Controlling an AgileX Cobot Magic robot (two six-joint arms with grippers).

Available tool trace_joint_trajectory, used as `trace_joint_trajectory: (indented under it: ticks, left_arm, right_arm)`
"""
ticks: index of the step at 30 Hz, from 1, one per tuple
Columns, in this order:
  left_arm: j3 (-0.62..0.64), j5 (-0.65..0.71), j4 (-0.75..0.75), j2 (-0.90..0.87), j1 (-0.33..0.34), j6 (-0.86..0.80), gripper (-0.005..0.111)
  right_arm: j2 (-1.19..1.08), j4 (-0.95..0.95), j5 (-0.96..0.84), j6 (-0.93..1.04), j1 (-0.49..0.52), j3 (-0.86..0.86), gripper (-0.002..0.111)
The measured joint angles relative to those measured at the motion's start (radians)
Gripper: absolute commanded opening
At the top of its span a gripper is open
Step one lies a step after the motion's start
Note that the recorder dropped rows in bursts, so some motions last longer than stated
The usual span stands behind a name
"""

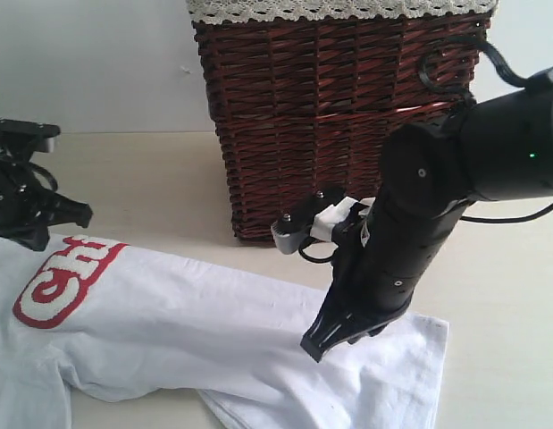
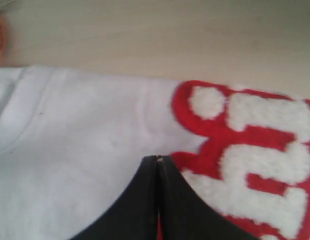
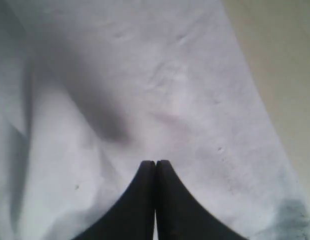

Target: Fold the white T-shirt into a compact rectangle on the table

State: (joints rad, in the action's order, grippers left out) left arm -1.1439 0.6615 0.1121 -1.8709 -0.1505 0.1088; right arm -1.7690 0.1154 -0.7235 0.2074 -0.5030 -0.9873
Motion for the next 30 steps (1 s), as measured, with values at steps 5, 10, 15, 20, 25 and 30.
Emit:
trace_joint_trajectory:
  ticks: [5,10,15,20,25,30]
  left_arm:
    - [0.014,-0.024,0.0,-0.041,0.124,0.007,0.0]
    - [0.014,-0.026,0.0,-0.093,0.175,-0.016,0.0]
    - [0.014,-0.026,-0.004,-0.109,0.184,-0.043,0.0]
    - [0.014,-0.017,-0.004,-0.109,0.187,-0.073,0.0]
    - [0.014,0.043,-0.007,-0.109,0.187,-0.099,0.0]
    - [0.034,0.109,-0.03,-0.109,0.187,-0.137,0.0]
  right_arm:
    - [-0.076,-0.095,0.039,-0.063,0.003,-0.002,0.0]
    - [-0.162,-0.218,0.021,-0.217,0.02,-0.041,0.0]
    - [-0.208,-0.234,-0.035,-0.248,0.023,-0.088,0.0]
    - [-0.228,-0.269,-0.053,-0.264,0.023,-0.098,0.0]
    - [-0.231,-0.276,-0.053,-0.28,0.081,-0.103,0.0]
    - [-0.233,-0.278,-0.043,-0.282,0.155,-0.104,0.0]
